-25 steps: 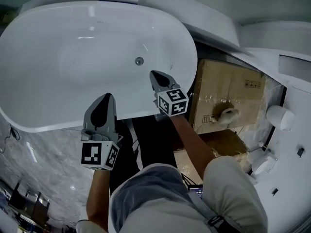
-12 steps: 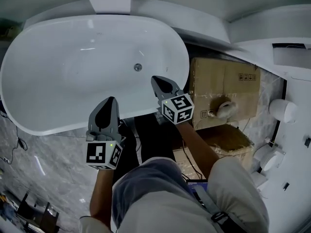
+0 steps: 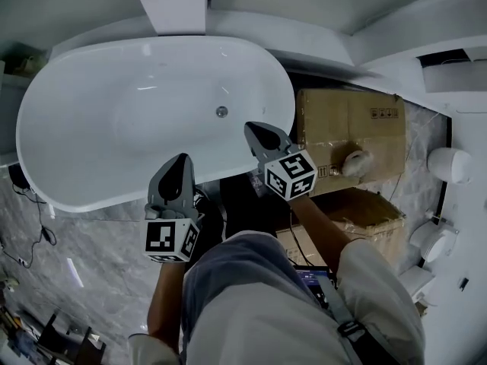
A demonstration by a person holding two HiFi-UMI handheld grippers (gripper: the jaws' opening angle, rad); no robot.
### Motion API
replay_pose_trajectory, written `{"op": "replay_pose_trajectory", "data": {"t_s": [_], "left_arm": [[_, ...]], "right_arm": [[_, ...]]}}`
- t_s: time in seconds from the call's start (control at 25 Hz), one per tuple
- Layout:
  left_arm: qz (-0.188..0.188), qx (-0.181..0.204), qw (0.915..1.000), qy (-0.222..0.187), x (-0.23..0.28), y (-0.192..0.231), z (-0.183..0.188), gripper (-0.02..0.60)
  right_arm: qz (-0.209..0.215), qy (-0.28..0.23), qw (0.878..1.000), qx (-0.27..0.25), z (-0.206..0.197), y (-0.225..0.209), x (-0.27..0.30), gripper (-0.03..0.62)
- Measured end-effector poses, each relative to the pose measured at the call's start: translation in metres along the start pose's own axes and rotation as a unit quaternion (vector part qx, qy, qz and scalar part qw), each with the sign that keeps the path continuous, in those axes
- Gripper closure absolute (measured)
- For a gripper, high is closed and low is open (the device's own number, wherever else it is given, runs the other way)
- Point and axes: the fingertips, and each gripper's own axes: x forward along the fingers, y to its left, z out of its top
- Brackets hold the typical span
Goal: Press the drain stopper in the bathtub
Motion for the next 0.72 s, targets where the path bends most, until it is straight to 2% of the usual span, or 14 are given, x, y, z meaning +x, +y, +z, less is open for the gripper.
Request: {"op": "replay_pose_trajectory", "data": {"t_s": [0.24, 0.4, 0.72], "left_arm": [[-0.017, 0.014, 0.9994, -0.025, -0.022, -0.01, 0.023, 0.581], [-0.026, 0.021, 0.9987, -0.038, -0.05, -0.016, 0.033, 0.581], [-0.041, -0.006, 0.9972, -0.063, -0.087, -0.023, 0.039, 0.581]], "right_arm": [[-0.004, -0.029, 0.999, -0.027, 0.038, 0.023, -0.033, 0.599], [-0.008, -0.041, 0.998, -0.038, 0.048, 0.053, -0.063, 0.599], [-0.004, -0.06, 0.997, -0.052, 0.056, 0.087, -0.103, 0.599]]}}
